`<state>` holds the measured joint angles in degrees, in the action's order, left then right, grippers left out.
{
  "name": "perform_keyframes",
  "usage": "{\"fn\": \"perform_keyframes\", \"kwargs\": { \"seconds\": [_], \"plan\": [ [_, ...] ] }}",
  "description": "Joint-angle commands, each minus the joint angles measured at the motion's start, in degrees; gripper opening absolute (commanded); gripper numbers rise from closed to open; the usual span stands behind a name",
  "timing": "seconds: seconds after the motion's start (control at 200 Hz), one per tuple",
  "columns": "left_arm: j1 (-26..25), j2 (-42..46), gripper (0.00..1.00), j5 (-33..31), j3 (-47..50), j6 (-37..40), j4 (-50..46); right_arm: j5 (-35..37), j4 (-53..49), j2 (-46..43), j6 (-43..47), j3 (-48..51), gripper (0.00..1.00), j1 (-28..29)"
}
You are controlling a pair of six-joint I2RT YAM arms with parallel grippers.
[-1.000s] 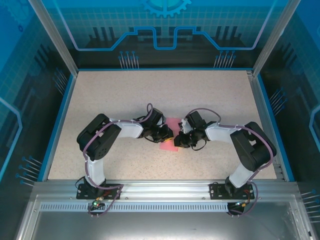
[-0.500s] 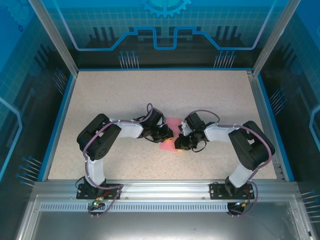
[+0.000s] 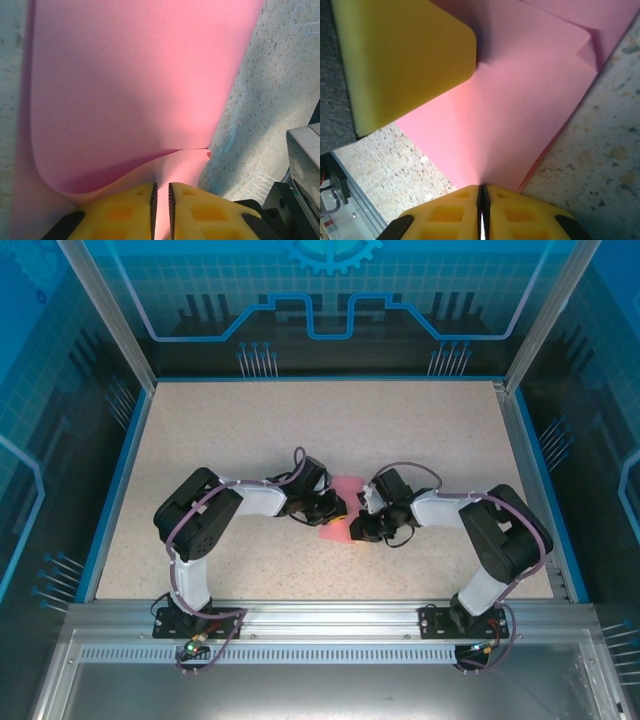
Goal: Fold a paper plane with a square sheet of paper (pick it up from the middle)
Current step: Fold the triangle a second time at the center of the table.
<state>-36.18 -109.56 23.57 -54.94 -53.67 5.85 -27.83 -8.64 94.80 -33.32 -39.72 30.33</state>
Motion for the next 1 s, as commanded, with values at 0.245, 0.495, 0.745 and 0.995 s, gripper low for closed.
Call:
{"fn": "perform_keyframes", "kwargs": {
  "seconds": [0.245, 0.495, 0.745, 0.995],
  "plan": [
    [-0.4, -1.0, 0.17, -3.4, 1.7, 0.7, -3.1, -0.1, -9.9, -1.9, 0.8, 4.8, 0.13, 0.0],
    [-0.3, -1.2, 0.17, -3.6, 1.7, 0.7, -3.4, 0.1, -10.7, -2.0, 0.8, 5.3, 0.14, -0.2],
    [-0.4, -1.0, 0.17, -3.0, 1.7, 0.9, -3.0, -0.7, -10.6, -5.8, -0.5, 4.6, 0.14, -0.5],
    [-0.4, -0.7, 0.17, -2.7, 1.5, 0.9, -2.8, -2.5, -6.5, -8.6, -4.4, 0.1, 0.14, 0.2]
  ]
}}
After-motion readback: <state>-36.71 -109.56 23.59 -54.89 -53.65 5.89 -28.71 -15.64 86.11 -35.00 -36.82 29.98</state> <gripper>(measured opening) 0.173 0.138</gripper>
